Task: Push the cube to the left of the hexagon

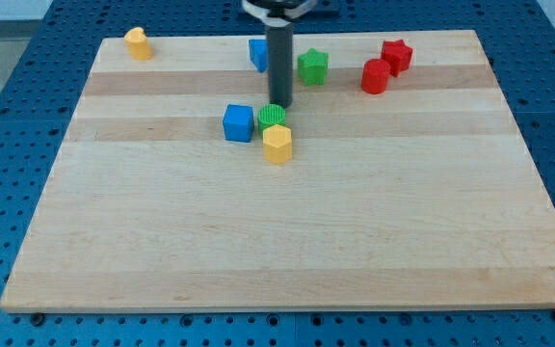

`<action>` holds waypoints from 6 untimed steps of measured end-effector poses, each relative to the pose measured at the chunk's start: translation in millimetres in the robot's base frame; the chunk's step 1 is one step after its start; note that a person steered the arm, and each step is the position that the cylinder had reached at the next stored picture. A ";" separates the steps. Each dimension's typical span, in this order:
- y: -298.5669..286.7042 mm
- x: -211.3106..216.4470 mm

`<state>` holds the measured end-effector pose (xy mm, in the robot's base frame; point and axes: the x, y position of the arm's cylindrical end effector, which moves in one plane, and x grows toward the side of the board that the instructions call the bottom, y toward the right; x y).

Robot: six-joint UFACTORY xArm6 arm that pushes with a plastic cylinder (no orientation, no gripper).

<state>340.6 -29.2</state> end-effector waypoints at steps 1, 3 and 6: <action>-61.3 0.5; -30.1 21.1; -24.6 86.3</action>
